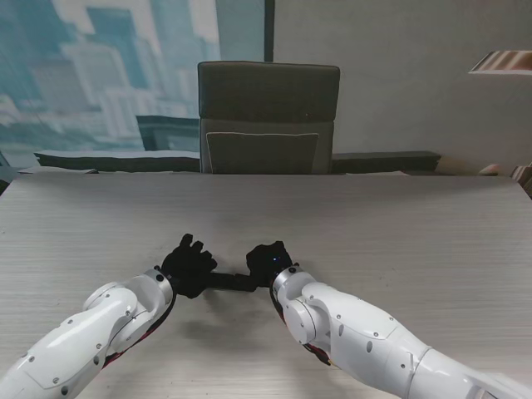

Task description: Install the batteries into the remote control and close the cover

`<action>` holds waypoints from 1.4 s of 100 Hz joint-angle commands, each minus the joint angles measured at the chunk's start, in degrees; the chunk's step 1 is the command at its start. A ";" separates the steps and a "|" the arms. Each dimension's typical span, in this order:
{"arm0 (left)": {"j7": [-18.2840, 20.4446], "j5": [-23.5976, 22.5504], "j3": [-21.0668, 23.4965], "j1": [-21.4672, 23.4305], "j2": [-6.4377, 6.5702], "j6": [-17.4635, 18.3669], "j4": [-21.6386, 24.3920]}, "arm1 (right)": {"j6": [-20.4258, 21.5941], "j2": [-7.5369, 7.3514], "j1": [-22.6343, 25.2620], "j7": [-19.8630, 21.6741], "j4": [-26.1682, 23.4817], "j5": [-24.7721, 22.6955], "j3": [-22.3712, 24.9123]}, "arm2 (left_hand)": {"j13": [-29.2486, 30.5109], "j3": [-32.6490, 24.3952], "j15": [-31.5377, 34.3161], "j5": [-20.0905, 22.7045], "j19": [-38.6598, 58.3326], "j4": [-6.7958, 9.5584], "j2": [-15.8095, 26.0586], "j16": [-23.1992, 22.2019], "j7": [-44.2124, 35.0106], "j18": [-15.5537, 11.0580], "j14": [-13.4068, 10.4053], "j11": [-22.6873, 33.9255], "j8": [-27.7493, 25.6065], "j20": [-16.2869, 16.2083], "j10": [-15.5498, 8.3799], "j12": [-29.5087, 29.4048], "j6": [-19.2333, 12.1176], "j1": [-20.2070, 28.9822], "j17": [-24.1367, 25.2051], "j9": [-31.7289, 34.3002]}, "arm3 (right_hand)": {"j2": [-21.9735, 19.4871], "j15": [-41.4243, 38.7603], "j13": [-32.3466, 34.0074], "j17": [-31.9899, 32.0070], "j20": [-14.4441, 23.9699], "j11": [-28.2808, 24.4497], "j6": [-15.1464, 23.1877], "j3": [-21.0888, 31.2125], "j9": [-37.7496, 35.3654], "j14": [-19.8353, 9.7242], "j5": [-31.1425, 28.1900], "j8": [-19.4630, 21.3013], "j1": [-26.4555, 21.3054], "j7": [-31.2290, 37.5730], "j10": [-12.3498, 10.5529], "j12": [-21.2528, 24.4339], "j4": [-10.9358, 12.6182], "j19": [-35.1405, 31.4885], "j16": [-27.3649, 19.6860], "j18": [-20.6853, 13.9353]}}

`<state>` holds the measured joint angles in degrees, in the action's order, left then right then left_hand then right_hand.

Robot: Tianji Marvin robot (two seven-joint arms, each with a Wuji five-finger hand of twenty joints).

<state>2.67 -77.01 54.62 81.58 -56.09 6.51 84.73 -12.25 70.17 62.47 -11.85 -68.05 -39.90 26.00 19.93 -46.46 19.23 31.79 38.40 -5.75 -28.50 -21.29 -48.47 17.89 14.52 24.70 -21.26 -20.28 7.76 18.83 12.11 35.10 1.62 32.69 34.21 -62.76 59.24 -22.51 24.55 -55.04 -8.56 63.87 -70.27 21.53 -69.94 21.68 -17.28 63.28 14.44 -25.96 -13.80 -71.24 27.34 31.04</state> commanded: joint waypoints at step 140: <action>2.26 -0.24 -1.15 1.58 0.05 -0.17 -1.61 | 1.09 -0.05 0.11 1.36 1.91 -0.92 -1.52 | -0.60 4.29 0.46 2.28 0.80 0.31 -0.80 0.23 -18.17 0.58 0.92 0.95 -4.00 -0.75 -0.07 0.96 -15.47 0.30 0.99 0.88 | -3.58 1.60 5.15 -0.84 0.44 5.85 2.69 -2.19 -9.30 2.40 -5.74 2.84 -0.13 -4.65 2.15 2.82 6.97 -0.36 -2.77 2.59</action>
<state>2.90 -77.37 54.70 81.82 -56.10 6.03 84.94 -11.80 69.75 62.00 -12.22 -66.86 -41.15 25.25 19.93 -46.58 19.23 30.45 38.40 -5.18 -27.88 -21.29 -51.74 17.89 14.52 24.73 -21.78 -20.28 7.75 18.86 12.07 34.24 1.62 32.74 30.01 -62.07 63.34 -23.30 25.31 -51.16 -6.11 62.57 -77.41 22.40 -73.77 25.36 -14.12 58.39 14.37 -23.89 -9.15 -72.11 25.43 32.56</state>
